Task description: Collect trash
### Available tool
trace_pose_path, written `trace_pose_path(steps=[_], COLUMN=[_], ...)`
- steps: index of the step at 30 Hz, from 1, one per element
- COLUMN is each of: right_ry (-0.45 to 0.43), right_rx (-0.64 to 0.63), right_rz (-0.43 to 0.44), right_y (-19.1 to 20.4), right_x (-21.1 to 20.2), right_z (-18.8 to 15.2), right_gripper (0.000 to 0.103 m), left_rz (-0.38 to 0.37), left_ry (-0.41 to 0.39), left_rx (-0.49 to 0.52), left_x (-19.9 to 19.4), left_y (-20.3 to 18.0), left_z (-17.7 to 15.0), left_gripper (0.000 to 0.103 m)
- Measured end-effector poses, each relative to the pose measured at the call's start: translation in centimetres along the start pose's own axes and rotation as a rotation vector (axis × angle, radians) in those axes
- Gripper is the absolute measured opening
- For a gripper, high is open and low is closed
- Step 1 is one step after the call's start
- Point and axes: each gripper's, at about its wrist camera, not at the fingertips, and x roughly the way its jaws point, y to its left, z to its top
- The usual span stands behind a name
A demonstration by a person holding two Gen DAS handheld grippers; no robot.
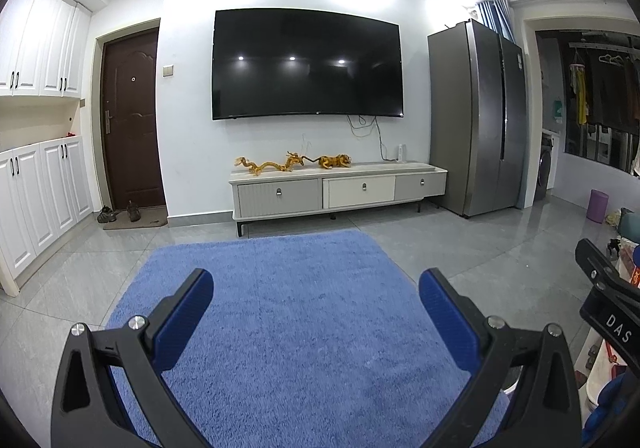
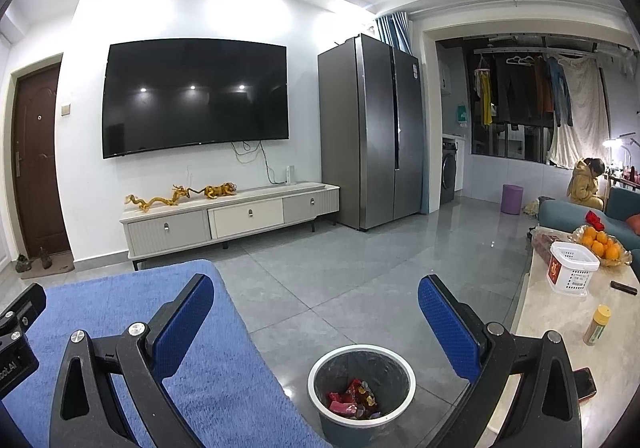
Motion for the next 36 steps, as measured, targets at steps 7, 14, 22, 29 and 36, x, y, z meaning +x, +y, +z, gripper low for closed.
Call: trace_pose_path(steps=[7,14,22,29,36], right_ry=[0.015,0.025,0.026,0.040,0.074], right_rx=[0.002,0.006,0.007,0.001,-0.003], right_rz=[0.007,0.015,0.017,0.020,0.020], right_y=[-0.1,-0.4,-0.4,-0.4,-0.3], right_x=[-0.1,-0.3,-0.4,-0.5,0.5], right_z=[0.0,-0.2,-0.2,-0.3,-0.9], right_gripper=[0.103,0.103,0.103,0.103,0.103], left_rz=[0.003,0.009,0.004,-0.003,-0.007], left_ry=[0.011,0.031,0.025,0.029,0.051], left_rx=[0.006,0.017,0.017,0.026,0.038], left_x=[-0.2,-0.2,-0.8,-0.6,0.2], left_y=[-0.3,-0.5,-0.4,-0.8,-1.3], left_z=[-0.2,-0.5,-0.3,-0.6,-1.0], left_gripper=[0.103,0.103,0.103,0.103,0.103])
